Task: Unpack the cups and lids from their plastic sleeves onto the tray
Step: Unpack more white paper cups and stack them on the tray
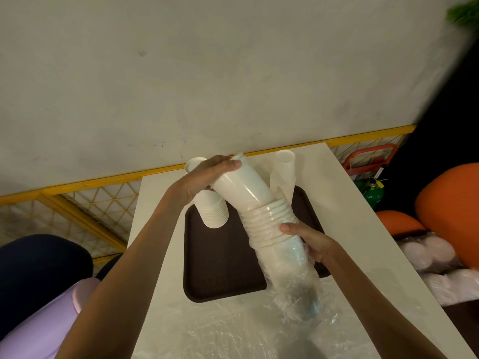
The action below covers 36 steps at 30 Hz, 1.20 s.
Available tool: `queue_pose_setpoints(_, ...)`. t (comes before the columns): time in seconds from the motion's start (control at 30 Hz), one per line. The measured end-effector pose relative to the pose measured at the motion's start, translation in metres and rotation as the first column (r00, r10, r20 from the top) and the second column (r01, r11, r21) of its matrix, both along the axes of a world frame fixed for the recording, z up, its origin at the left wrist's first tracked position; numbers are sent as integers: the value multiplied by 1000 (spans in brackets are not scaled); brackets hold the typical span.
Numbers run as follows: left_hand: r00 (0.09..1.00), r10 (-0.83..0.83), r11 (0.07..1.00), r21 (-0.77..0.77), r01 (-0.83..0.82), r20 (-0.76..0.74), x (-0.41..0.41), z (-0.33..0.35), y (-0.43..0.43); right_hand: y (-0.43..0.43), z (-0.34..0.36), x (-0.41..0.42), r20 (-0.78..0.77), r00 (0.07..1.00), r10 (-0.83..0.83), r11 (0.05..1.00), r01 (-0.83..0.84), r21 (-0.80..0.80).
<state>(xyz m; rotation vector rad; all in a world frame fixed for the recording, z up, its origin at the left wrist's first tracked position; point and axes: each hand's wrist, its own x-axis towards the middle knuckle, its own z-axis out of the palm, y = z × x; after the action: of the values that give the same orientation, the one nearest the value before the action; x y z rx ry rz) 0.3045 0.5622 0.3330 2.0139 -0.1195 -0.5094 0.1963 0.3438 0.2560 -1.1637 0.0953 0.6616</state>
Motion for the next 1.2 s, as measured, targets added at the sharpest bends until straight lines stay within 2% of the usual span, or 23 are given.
queue_pose_setpoints(0.1,999,29,996,-89,-30,-22,2,-3,17,-10,-14,3,-37,992,-117,993,117,3)
queue_pose_setpoints(0.2,991,-38,991,-133,21,-130,-7,-14,28,-17,-20,6,-82,956,-281,958,285,30)
queue_pose_setpoints(0.27,978,-90,985,-159,61,-187,-15,-26,33,-20,-19,8,-99,939,-331,941,336,47)
queue_pose_setpoints(0.37,952,-153,974,-205,100,-265,-23,-41,36,-18,-18,10,-68,945,-320,946,323,39)
queue_pose_setpoints(0.47,922,-239,966,-174,193,-305,-27,-48,35,-15,-19,13,-68,958,-278,958,282,54)
queue_pose_setpoints(0.57,906,-300,954,-113,278,-300,-28,-47,32,-11,-19,17,-57,965,-254,963,258,72)
queue_pose_setpoints(0.63,921,-296,955,-101,279,-255,-25,-42,33,-8,-18,18,-55,969,-242,967,246,68)
queue_pose_setpoints(0.73,979,-158,984,-106,144,-132,-18,-26,38,-5,-15,18,-56,975,-214,974,218,61)
queue_pose_setpoints(0.8,1000,5,995,-100,-3,20,-9,-16,37,-2,-15,18,-58,979,-193,979,196,58)
queue_pose_setpoints(0.9,911,319,946,-148,-288,263,10,-7,35,3,-19,19,-72,982,-175,983,178,42)
queue_pose_setpoints(0.97,825,436,900,-174,-400,358,24,-5,35,5,-19,20,-75,984,-160,986,163,40)
queue_pose_setpoints(1.07,774,497,865,-154,-477,393,39,-15,36,6,-19,22,-79,985,-156,985,160,57)
queue_pose_setpoints(1.2,775,524,845,-99,-526,352,44,-43,36,4,-19,24,-84,982,-168,983,173,60)
